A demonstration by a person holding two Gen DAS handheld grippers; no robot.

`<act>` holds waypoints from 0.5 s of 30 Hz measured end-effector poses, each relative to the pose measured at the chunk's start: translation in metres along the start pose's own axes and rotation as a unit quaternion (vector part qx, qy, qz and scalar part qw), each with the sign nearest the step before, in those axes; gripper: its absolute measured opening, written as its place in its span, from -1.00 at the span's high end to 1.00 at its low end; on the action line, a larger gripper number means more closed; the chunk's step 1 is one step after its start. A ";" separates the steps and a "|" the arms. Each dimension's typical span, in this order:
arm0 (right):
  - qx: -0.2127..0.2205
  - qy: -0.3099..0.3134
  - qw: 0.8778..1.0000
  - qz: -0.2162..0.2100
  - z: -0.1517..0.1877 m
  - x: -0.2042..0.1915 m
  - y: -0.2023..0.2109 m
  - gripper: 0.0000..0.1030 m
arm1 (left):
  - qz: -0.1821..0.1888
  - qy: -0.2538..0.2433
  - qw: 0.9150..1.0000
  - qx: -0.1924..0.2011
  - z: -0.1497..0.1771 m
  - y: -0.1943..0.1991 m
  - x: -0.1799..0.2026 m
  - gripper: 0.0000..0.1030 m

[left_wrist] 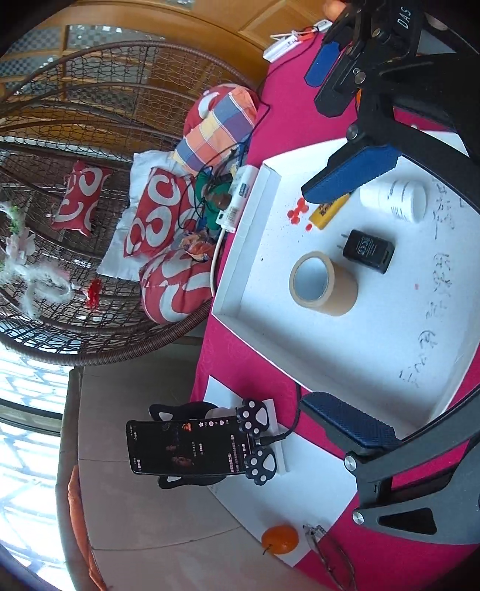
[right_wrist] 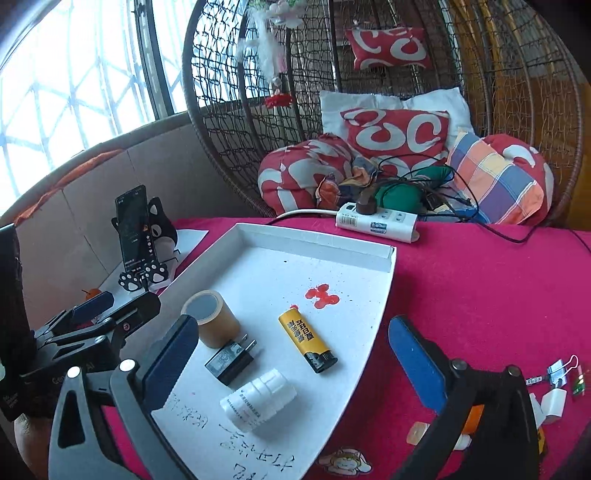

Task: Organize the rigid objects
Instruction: 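Open the left tool to drop the tape while the right tool releases the lighter in the tray, then withdraw both open tools from the tray toward the remaining items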

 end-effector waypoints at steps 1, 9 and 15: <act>0.011 0.001 1.000 -0.001 0.000 0.002 0.010 -1.00 | 0.009 0.004 1.000 0.010 0.002 0.008 0.006 -1.00; 0.088 0.011 0.996 0.004 0.019 0.040 0.088 -1.00 | 0.124 -0.026 0.990 0.062 0.044 0.060 0.087 -1.00; 0.092 -0.024 0.995 0.040 0.049 0.094 0.102 -1.00 | 0.130 -0.112 0.981 0.089 0.063 0.066 0.133 -1.00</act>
Point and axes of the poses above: each gripper's, at about its wrist camera, not at the fingertips, and y roughly against the way its jaws point, x to its right, z to its underside, the point moved 10 cm from there along -y, roughly the way its jaws point, and after that the axes turned 12 degrees about -y, right-handed, at the moved point
